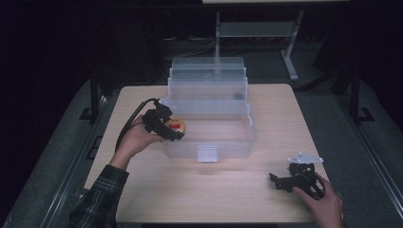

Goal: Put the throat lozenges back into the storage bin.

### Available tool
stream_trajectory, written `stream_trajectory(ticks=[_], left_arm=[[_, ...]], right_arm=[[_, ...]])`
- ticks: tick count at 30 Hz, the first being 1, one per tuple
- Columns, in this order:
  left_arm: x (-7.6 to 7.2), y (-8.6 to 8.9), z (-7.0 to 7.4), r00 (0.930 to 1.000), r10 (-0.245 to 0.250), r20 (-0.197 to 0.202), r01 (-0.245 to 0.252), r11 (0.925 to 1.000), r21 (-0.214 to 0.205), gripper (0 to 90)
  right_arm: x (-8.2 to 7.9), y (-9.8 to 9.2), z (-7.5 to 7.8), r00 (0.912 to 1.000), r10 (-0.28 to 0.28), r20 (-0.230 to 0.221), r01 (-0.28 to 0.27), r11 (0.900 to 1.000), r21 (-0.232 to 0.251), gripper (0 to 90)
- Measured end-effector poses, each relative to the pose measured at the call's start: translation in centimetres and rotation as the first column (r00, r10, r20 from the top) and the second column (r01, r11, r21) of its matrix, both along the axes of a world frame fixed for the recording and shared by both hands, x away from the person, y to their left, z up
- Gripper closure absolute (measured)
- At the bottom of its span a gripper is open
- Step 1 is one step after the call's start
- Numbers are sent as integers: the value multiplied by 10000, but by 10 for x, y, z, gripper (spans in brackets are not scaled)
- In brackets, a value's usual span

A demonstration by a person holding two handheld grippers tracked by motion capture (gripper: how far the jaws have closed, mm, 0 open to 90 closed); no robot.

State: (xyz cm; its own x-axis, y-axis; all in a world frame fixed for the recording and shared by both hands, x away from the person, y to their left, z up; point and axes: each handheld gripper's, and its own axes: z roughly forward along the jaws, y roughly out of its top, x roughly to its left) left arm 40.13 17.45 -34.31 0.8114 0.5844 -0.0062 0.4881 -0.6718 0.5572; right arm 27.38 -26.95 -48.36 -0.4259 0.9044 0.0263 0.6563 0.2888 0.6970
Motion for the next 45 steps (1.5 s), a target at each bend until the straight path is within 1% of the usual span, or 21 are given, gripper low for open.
stream_trajectory(ticks=[3,7,19,24,27,32,45], left_arm=[[2,2,-2,10000,55,-50,-55,9999,90,195],[4,3,-5,9998,175,-48,-174,9998,98,196],[6,5,-12,9999,138,-91,-137,9998,174,194],[6,5,-13,9999,95,-96,-94,9999,114,194],[6,5,-13,9999,31,-115,-30,9999,157,193],[6,5,-14,9999,17,-130,-16,10000,73,192],[6,4,-15,9998,-28,-182,31,9999,169,190]], right_arm=[[0,0,0,10000,3,1,-3,10000,-2,0],[0,0,0,10000,3,2,-3,10000,-4,0],[0,0,0,10000,3,4,-3,10000,-2,0],[0,0,0,10000,2,4,-2,10000,-4,0],[0,0,0,10000,0,2,0,10000,0,0],[0,0,0,10000,2,3,-2,10000,-2,0],[0,0,0,10000,2,4,-2,10000,-3,0]])
